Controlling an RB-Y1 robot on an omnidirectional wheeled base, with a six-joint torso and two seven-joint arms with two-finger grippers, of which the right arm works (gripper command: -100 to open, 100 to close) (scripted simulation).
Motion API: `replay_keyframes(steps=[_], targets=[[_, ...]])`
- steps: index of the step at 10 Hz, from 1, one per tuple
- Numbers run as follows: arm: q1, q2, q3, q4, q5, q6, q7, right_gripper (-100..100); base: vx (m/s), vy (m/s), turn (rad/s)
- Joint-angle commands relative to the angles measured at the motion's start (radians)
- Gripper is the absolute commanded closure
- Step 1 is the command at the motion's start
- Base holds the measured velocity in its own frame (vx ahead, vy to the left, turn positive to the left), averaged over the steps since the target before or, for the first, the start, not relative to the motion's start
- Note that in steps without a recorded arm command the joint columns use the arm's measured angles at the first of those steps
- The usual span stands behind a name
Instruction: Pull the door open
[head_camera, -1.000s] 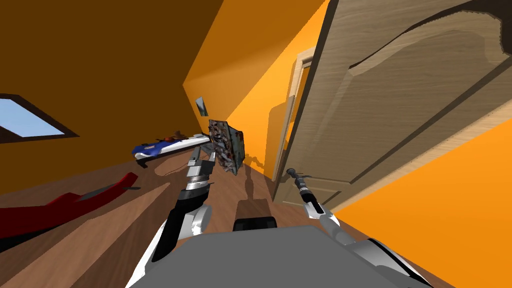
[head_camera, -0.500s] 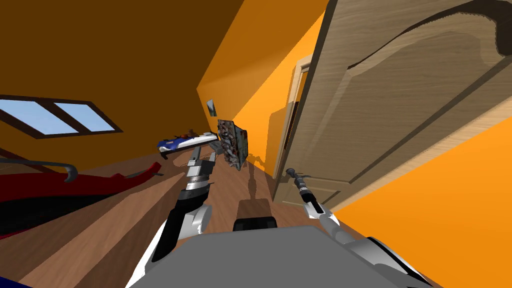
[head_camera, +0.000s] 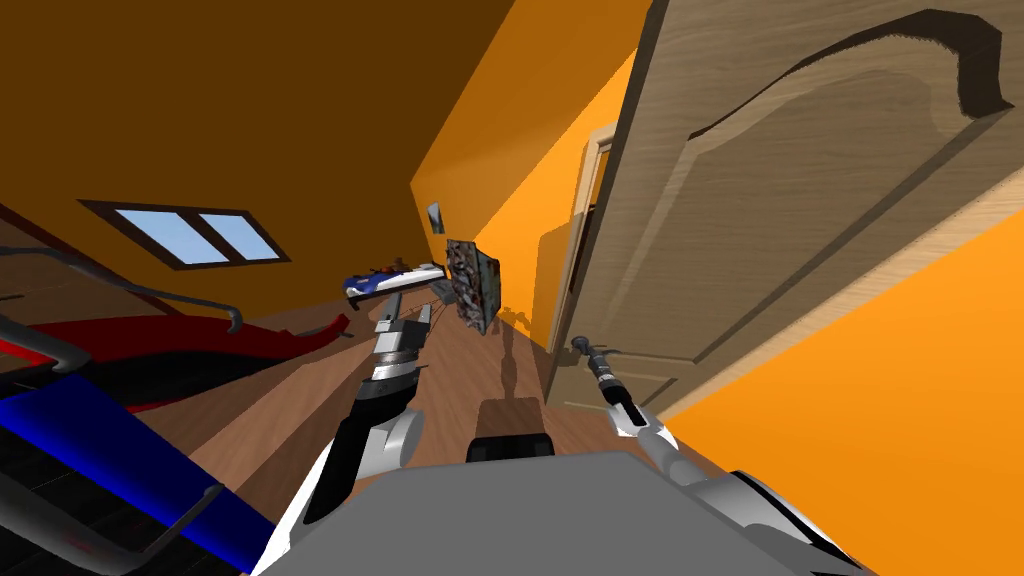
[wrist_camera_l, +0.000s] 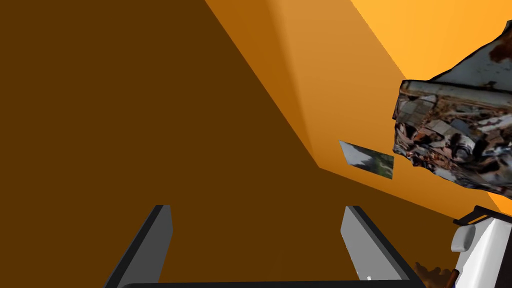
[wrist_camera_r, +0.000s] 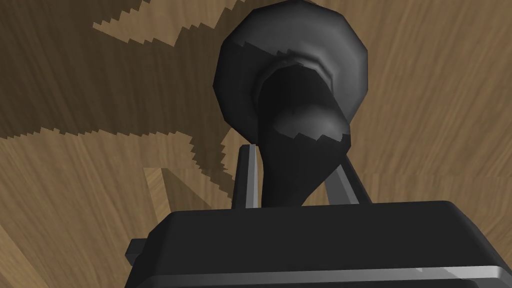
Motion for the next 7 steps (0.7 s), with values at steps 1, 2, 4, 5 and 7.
replay_keyframes(steps=[1,2,4,5,7], targets=[[0.009,-0.011,0.015,-0.007,0.005,-0.011,-0.014,100,-0.114,-0.025,0.064],[0.015,-0.018,0.026,-0.011,0.008,-0.018,-0.023,100,-0.186,-0.062,0.083],[0.029,-0.034,0.049,-0.022,0.015,-0.036,-0.045,100,-0.221,-0.07,0.091],[0.036,-0.043,0.062,-0.027,0.019,-0.045,-0.056,100,-0.19,-0.055,0.068],[0.049,-0.058,0.084,-0.037,0.025,-0.061,-0.076,100,-0.209,-0.066,0.07]])
